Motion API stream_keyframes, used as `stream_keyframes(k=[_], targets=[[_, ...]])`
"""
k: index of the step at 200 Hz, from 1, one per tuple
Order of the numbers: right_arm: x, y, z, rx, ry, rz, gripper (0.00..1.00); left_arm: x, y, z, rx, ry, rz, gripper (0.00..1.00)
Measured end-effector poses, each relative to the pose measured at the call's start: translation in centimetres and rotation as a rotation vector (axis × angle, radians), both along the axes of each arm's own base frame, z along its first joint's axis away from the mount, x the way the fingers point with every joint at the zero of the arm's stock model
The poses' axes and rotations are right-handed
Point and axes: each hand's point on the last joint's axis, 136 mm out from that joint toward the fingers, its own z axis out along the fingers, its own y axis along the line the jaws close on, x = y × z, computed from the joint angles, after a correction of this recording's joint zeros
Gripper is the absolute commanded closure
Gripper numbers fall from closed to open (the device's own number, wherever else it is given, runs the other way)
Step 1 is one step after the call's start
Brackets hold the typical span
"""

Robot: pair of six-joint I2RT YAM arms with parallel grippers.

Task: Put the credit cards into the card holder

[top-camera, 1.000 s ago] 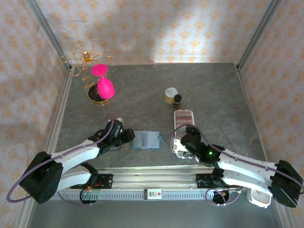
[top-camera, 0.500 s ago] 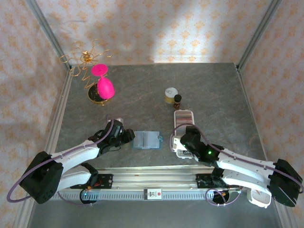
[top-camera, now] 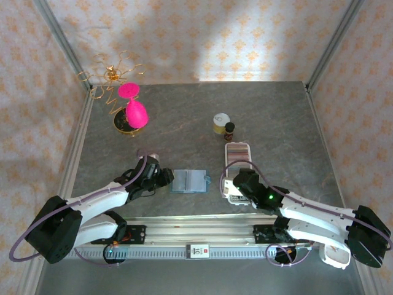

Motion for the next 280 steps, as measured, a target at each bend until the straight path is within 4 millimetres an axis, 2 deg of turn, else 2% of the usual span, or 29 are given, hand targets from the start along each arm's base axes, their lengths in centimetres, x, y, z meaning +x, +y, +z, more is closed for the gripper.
stream_keyframes(k=[39,166,182,185,198,219,261,280], targets=[[-0.5,0.1,-0.5,-0.004,0.03,0.015,0.63,-0.2,0.1,-0.3,0.0,0.006,0.004,0.57],[-0.3,0.2,0.5,-0.004,0.022,0.023,0.72,-0.2,0.1,-0.3,-0.003,0.01,0.009,0.58],[-0.3,0.1,0.5,-0.001,0.022,0.02,0.65,-0.2,0.1,-0.3,-0.003,0.01,0.009,0.58],[-0.3,0.1,0.5,-0.002,0.021,0.021,0.62,-0.2,0.1,-0.3,-0.003,0.01,0.009,0.58],[-0.3,0.0,0.5,-0.003,0.024,0.019,0.35,-0.2,0.1,-0.3,-0.003,0.01,0.009,0.58],[-0.4,0.0,0.4,-0.004,0.03,0.021,0.18,-0.2,0.1,-0.3,-0.003,0.01,0.009,0.58],[-0.5,0.1,-0.1,-0.014,0.049,0.022,0.17,-0.2,0.1,-0.3,-0.003,0.01,0.009,0.58],[-0.2,0.2,-0.4,-0.022,0.052,0.022,0.21,-0.2,0.1,-0.3,-0.003,0.01,0.008,0.58]])
